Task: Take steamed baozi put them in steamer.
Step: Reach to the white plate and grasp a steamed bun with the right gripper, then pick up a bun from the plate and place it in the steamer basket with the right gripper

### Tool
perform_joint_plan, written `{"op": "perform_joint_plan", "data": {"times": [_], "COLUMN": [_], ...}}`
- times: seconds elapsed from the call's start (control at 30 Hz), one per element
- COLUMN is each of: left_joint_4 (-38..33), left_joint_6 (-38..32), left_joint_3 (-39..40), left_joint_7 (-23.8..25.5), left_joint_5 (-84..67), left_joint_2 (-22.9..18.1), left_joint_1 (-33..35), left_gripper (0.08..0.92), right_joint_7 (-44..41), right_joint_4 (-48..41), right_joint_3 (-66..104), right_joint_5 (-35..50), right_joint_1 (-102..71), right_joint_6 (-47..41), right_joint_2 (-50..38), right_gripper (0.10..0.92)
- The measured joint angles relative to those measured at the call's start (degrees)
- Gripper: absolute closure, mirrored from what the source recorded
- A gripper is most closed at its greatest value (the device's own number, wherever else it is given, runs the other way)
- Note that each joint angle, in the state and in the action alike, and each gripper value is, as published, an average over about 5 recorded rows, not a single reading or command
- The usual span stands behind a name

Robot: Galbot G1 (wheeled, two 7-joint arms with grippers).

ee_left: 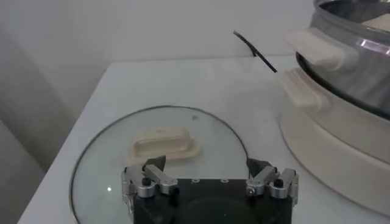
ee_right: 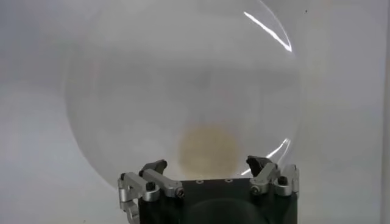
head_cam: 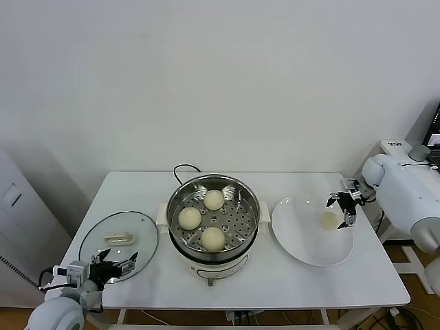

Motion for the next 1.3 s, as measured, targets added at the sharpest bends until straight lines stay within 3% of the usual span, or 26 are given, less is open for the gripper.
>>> {"op": "perform_joint_plan", "data": {"times": [0.13, 0.37, 0.67, 1.0, 1.3], "left_joint_4": [-0.2, -0.3, -0.7, -1.2, -2.1], "left_joint_6": [0.0, 0.0, -0.1, 0.3, 0.9], "left_joint_3": [0.1, 0.1, 0.0, -0.5, -1.0], "left_joint_7": [0.0, 0.0, 0.0, -0.4, -1.2], "left_joint_5": [0.0, 0.0, 0.0, 0.0, 0.1], "left_joint_2": [0.0, 0.0, -0.1, -0.3, -0.5], "left_joint_1": [-0.1, 0.0, 0.3, 0.7, 0.9], "left_gripper": [0.177, 0.177, 0.177, 0.177, 0.177], "right_joint_7": [1.0, 2.2, 2.2, -0.1, -2.4], "right_joint_4": [-1.3, -3.4, -5.0, -3.7, 4.6], "right_joint_3": [1.7, 4.1, 6.0, 4.1, -9.1], "right_joint_5": [-1.5, -3.5, -3.8, 0.2, 13.6], "right_joint_1": [-0.8, -1.5, -2.0, -0.8, 5.7], "right_joint_6": [0.0, -0.5, -1.0, -2.7, -7.7], "right_joint_2": [0.8, 1.8, 2.7, 1.7, -3.0], "right_gripper": [0.227, 0.369, 0.478, 0.491, 0.491]}}
